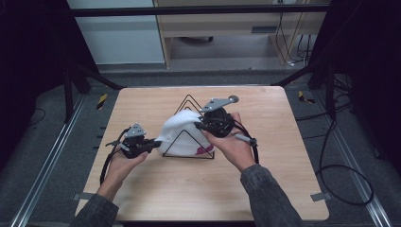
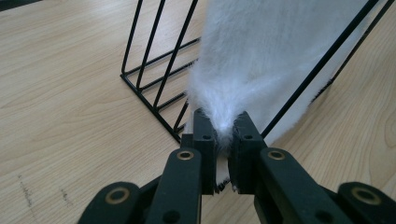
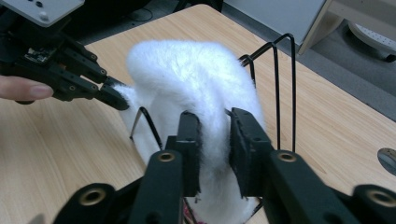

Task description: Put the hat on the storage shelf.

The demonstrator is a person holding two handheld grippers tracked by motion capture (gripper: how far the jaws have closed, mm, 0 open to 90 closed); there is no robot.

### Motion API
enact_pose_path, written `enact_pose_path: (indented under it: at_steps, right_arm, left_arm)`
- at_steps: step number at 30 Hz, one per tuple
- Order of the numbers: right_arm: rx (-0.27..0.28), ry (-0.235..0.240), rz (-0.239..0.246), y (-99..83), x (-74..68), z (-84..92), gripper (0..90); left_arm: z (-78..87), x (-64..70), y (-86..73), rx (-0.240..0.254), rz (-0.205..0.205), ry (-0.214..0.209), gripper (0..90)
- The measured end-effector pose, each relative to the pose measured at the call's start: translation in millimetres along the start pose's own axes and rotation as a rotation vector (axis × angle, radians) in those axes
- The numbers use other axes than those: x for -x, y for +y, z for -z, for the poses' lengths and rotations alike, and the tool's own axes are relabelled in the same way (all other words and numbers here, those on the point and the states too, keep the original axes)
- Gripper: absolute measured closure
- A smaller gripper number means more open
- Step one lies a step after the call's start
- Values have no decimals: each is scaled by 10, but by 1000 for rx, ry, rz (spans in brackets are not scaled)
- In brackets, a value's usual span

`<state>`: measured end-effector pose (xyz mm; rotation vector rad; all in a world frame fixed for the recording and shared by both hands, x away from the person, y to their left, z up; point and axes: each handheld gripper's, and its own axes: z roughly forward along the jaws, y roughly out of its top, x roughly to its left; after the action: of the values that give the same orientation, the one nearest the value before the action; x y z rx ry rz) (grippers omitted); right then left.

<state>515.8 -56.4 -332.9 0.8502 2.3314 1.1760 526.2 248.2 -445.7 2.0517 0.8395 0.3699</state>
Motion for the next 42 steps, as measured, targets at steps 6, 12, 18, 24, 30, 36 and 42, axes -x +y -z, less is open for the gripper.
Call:
enact_pose_path:
  at_steps: [6,12,18,24,30,36,42]
  right_arm:
    - [5,15,13,-24,-56,98,647]
    - [-3,20,12,-108,-100,181,585]
    - [3,10,-7,-187,-118,276,484]
    - [-4,-9,-16,-287,-136,376,341]
    - [9,-61,-29,-452,-108,517,201]
    - [7,-104,-47,-697,-13,635,104]
    - [-12,-126,-118,-1113,170,643,87]
  left_arm:
    - [35,22,-37,-30,-17,4,796]
    - [189,38,-84,4,-9,28,732]
    - [326,43,-180,-12,-4,101,469]
    - [413,63,-284,-34,-4,130,206]
    - [428,42,-397,-40,38,130,74]
    - [414,-6,-486,-71,42,142,68]
    - [314,-62,-614,-126,56,164,68]
